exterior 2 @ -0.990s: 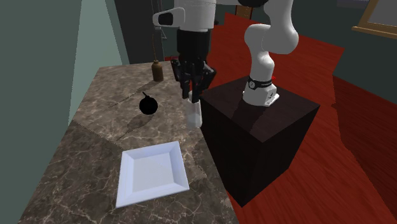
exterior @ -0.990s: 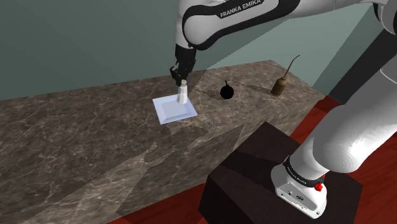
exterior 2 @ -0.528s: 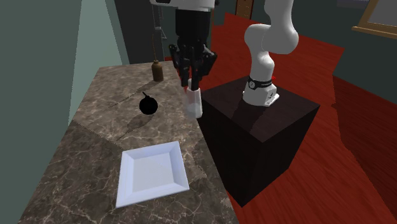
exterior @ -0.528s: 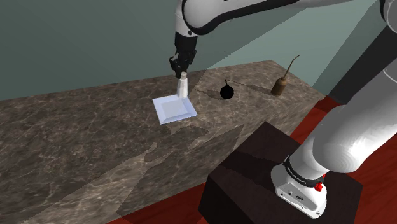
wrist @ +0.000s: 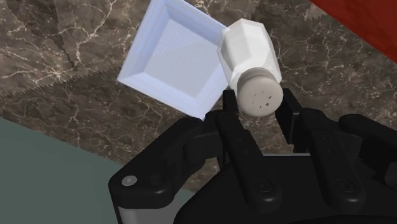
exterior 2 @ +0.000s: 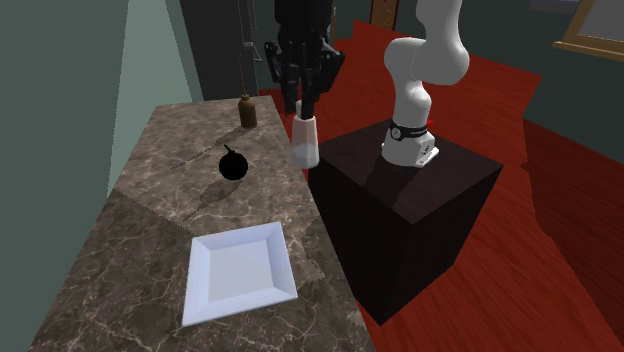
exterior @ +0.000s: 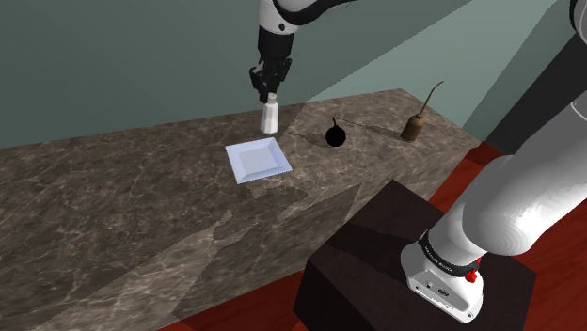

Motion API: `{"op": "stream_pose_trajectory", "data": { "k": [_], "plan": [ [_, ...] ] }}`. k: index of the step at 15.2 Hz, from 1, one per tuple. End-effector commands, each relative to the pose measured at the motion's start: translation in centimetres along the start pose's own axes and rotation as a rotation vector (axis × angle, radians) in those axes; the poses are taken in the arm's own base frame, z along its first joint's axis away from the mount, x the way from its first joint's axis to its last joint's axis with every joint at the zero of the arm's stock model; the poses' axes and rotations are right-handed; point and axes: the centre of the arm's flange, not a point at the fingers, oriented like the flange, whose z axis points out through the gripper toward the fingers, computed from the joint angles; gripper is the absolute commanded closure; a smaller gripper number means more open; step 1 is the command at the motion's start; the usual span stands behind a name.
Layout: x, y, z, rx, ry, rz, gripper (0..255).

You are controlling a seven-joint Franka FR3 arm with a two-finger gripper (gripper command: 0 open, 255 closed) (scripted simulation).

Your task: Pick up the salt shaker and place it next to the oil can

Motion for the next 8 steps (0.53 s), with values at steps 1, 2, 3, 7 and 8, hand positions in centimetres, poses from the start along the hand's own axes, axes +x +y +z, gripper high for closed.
{"op": "stream_pose_trajectory", "data": {
  "k": [1,2,3,7,8],
  "plan": [
    [0.3,0.1,-1.1,0.0,0.0,0.0,255],
    [0.3,0.1,-1.6,0.0,0.0,0.0,255],
    [0.4,0.1,-2.1,0.0,0.0,0.0,255],
    [0.7,0.0,-4.2,0.0,0.0,0.0,255],
    [0.7,0.0,-4.8,0.0,0.0,0.0,255]
  ]
}}
